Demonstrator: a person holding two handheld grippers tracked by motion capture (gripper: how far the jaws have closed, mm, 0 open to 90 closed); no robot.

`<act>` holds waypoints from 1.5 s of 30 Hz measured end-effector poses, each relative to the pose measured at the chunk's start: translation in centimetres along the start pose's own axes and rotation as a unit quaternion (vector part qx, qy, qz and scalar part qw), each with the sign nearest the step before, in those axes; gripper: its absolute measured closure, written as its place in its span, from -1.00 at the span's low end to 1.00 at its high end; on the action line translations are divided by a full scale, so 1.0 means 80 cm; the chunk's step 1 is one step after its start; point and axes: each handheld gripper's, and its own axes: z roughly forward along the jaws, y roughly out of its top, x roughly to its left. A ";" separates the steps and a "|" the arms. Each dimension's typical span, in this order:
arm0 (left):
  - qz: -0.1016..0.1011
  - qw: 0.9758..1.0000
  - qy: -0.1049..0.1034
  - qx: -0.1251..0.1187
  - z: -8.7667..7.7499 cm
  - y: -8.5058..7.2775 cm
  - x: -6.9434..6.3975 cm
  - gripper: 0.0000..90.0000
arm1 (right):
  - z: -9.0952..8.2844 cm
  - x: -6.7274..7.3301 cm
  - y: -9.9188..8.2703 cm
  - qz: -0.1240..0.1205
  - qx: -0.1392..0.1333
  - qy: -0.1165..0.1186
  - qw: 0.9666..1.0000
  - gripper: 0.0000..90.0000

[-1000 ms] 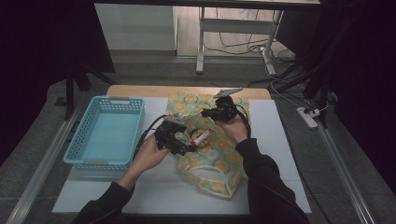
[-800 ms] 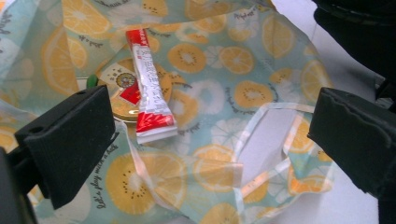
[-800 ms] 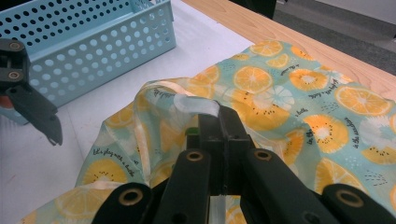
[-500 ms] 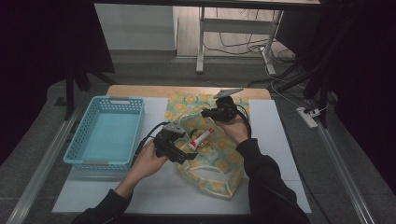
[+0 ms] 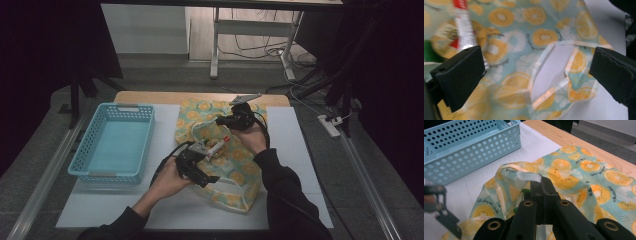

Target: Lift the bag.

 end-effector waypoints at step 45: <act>-0.056 0.996 0.040 0.051 0.052 -0.019 0.021 1.00 | 0.002 -0.001 -0.009 -0.003 0.006 0.009 1.000 1.00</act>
